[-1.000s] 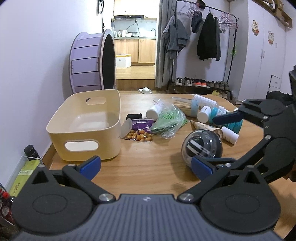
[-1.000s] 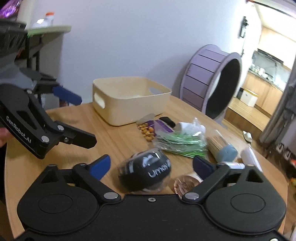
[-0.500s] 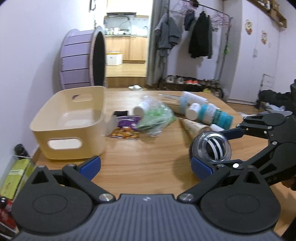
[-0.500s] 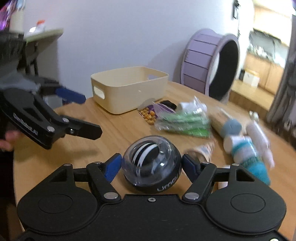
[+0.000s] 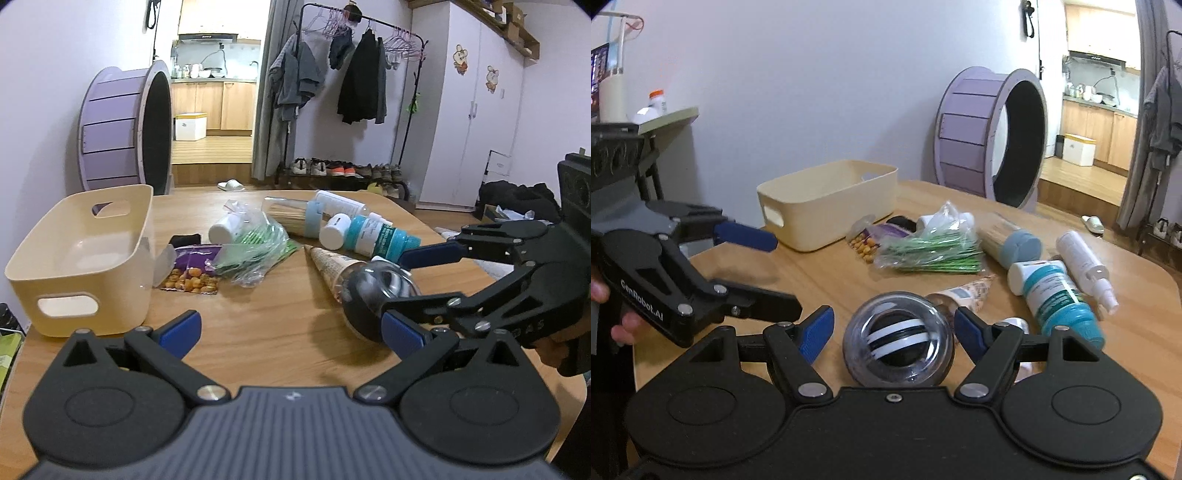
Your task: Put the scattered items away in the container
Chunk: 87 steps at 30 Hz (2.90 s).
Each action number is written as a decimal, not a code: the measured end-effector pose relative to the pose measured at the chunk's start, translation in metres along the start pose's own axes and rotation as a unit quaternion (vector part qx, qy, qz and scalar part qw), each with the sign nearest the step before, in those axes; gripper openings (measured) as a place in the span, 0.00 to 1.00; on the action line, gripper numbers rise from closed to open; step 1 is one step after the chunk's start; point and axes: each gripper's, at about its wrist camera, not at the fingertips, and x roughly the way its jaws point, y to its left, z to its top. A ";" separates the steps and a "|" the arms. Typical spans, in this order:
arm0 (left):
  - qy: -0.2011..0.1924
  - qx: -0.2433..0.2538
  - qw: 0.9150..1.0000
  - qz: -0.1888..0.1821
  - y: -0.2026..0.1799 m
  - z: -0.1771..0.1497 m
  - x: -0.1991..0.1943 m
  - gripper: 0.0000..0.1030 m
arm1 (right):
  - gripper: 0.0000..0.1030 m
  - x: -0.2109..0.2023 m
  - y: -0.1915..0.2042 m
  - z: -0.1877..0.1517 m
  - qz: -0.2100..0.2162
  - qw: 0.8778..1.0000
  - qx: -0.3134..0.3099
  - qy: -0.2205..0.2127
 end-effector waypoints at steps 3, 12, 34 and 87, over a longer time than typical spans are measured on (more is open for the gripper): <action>-0.007 -0.004 1.000 -0.019 0.000 0.003 0.000 1.00 | 0.70 -0.011 -0.007 0.000 -0.003 1.000 0.008 -0.010; -0.007 -0.001 0.999 -0.051 -0.013 0.005 0.013 0.95 | 0.85 -0.040 -0.041 -0.015 -0.034 0.996 0.078 -0.040; 0.006 0.038 0.998 -0.057 -0.042 0.004 0.074 0.91 | 0.97 -0.071 -0.057 -0.026 -0.021 0.992 0.113 -0.060; 0.111 -0.016 0.990 0.081 0.171 0.120 0.101 0.69 | 1.00 0.002 -0.037 0.068 0.075 0.988 0.100 -0.094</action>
